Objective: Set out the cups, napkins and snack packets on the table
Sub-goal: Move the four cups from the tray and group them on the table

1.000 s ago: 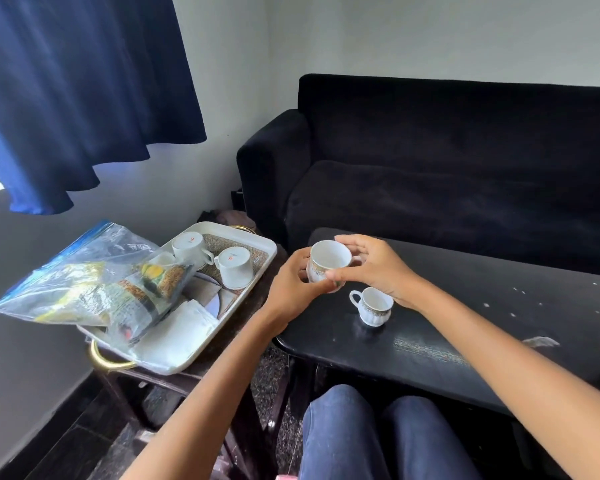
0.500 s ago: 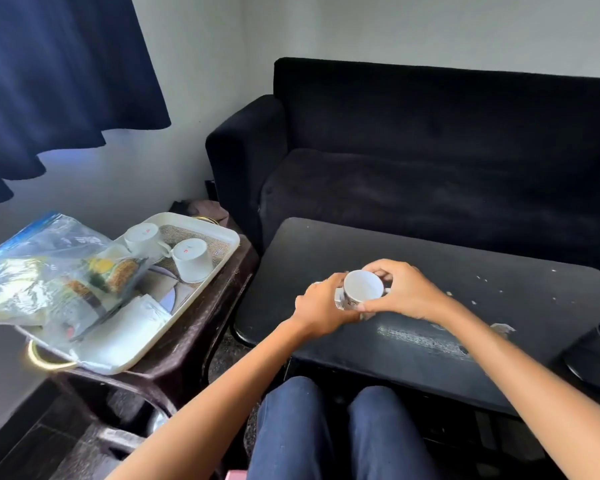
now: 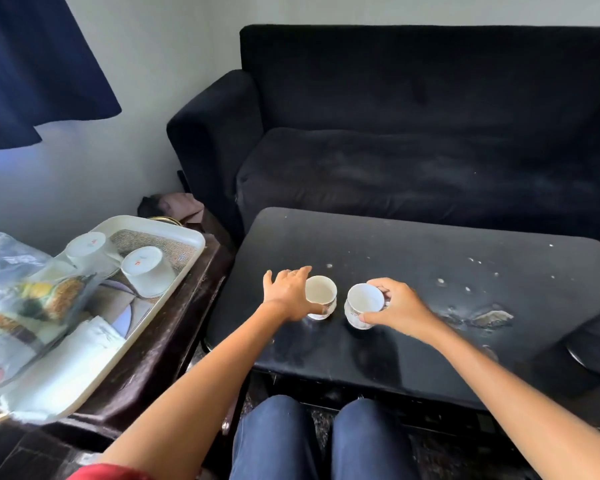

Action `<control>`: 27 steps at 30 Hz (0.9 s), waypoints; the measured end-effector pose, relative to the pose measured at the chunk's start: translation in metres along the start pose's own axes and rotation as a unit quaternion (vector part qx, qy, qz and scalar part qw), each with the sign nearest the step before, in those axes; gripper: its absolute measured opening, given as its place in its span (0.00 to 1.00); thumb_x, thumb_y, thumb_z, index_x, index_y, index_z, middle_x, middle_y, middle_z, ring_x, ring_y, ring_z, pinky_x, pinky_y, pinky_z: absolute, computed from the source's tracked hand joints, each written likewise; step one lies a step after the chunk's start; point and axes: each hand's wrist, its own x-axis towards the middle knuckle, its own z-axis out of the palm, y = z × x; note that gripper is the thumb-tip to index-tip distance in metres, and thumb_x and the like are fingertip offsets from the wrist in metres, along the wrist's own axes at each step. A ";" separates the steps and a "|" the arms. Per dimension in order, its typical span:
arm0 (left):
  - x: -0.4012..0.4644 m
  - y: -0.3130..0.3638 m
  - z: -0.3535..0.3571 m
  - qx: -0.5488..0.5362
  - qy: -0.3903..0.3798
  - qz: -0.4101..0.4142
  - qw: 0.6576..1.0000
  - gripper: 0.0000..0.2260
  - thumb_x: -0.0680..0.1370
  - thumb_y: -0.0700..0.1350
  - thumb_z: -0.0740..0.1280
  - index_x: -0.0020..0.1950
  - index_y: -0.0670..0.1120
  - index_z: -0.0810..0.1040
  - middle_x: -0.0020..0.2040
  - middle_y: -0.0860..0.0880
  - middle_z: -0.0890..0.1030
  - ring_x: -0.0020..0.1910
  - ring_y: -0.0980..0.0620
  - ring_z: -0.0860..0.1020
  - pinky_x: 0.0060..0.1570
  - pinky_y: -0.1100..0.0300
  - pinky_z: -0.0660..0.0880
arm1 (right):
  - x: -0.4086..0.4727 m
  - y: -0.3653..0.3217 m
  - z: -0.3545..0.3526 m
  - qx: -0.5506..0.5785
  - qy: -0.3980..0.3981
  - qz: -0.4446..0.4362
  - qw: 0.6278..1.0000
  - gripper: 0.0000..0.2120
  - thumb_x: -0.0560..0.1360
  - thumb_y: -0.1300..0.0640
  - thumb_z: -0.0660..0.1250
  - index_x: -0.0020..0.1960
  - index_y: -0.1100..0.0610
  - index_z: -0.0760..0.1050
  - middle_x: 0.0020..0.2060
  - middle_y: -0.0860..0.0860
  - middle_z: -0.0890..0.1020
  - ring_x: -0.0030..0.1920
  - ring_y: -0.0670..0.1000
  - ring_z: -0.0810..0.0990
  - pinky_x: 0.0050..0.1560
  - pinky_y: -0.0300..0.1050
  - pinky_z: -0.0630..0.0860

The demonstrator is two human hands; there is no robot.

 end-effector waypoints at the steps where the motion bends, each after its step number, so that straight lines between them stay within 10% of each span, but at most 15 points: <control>1: 0.003 -0.002 0.002 0.009 -0.005 0.000 1.000 0.38 0.69 0.65 0.68 0.75 0.53 0.61 0.70 0.49 0.71 0.72 0.49 0.63 0.73 0.42 0.44 | 0.003 0.003 0.002 0.006 0.000 0.001 1.000 0.23 0.58 0.53 0.78 0.51 0.44 0.75 0.48 0.41 0.81 0.52 0.47 0.80 0.55 0.50 0.78; 16: 0.019 0.002 0.011 -0.027 0.003 0.014 1.000 0.33 0.69 0.63 0.70 0.71 0.56 0.65 0.61 0.49 0.77 0.67 0.49 0.69 0.71 0.43 0.45 | 0.023 0.018 0.010 0.038 0.003 0.024 0.999 0.33 0.62 0.57 0.78 0.64 0.50 0.72 0.58 0.46 0.79 0.58 0.49 0.77 0.62 0.49 0.73; 27: -0.012 -0.010 -0.006 -0.033 0.053 0.020 0.998 0.46 0.68 0.64 0.71 0.78 0.54 0.50 0.77 0.52 0.58 0.76 0.48 0.56 0.73 0.43 0.47 | 0.001 -0.021 0.006 -0.028 0.040 -0.019 0.999 0.36 0.67 0.50 0.73 0.71 0.44 0.61 0.70 0.45 0.64 0.71 0.51 0.61 0.71 0.54 0.59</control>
